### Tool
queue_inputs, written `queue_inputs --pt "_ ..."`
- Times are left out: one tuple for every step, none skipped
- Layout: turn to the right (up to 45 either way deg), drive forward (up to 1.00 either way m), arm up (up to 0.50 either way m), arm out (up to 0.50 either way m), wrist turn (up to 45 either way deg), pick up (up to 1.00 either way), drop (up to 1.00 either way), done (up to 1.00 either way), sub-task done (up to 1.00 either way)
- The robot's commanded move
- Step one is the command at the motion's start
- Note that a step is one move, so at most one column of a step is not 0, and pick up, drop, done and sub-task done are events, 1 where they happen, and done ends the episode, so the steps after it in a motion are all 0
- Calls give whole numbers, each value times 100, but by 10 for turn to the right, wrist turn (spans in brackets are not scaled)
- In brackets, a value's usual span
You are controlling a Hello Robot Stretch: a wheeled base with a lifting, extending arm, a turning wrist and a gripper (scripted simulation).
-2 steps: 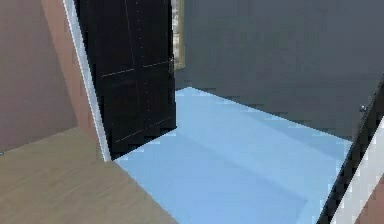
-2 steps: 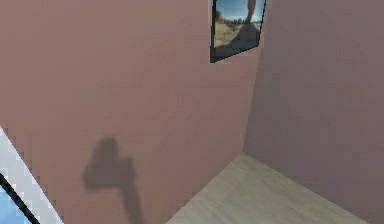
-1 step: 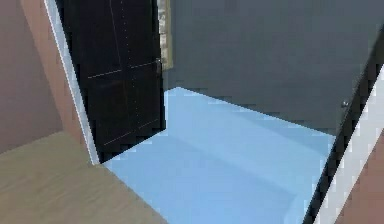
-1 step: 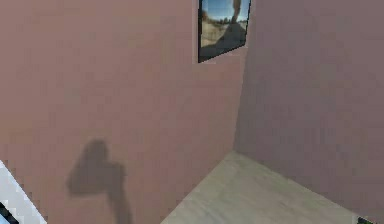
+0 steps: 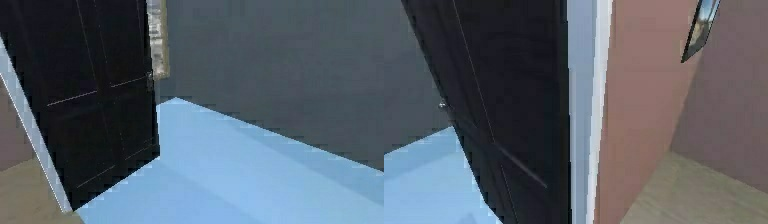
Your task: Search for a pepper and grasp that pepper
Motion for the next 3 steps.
queue_inputs --pt "300 0 0 0 0 0 0 0 0" --pt "0 100 0 0 0 0 0 0 0" --pt "30 0 0 0 0 0 0 0 0"
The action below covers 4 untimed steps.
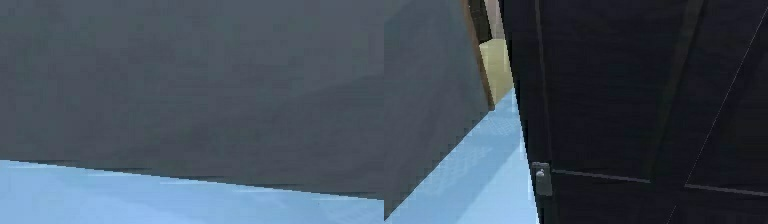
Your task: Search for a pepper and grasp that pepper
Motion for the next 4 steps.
queue_inputs --pt "0 40 0 0 0 0 0 0 0" --pt "450 0 0 0 0 0 0 0 0" --pt "300 0 0 0 0 0 0 0 0" --pt "0 100 0 0 0 0 0 0 0"
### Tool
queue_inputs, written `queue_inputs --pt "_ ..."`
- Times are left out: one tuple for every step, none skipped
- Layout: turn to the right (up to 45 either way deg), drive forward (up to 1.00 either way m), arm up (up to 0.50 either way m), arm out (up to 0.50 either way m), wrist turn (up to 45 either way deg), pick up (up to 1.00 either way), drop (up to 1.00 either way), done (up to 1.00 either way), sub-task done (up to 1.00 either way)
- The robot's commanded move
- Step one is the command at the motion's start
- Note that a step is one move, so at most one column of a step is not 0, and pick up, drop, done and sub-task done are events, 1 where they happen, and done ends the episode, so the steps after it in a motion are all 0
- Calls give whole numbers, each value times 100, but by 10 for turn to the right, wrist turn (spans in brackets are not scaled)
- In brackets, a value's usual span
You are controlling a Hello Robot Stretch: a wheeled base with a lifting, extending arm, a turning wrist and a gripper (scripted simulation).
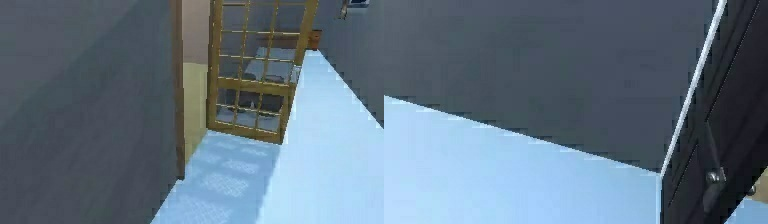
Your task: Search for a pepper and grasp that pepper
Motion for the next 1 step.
queue_inputs --pt "210 0 0 0 0 0 0 0 0"
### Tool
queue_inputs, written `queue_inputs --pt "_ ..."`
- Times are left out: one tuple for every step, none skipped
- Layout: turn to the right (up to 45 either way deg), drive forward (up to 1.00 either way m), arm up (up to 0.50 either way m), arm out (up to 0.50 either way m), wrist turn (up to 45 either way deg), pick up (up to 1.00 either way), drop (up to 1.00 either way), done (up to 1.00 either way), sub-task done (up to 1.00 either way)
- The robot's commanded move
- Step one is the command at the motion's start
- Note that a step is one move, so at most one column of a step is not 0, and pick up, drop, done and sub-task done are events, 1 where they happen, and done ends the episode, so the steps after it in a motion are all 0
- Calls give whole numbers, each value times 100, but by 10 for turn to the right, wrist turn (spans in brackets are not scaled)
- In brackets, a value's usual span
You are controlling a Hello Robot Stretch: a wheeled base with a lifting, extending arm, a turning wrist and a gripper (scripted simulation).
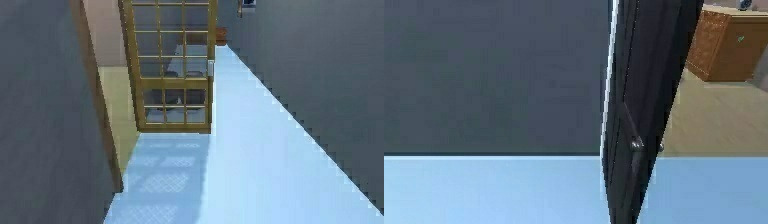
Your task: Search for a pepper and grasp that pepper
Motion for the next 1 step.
queue_inputs --pt "0 100 0 0 0 0 0 0 0"
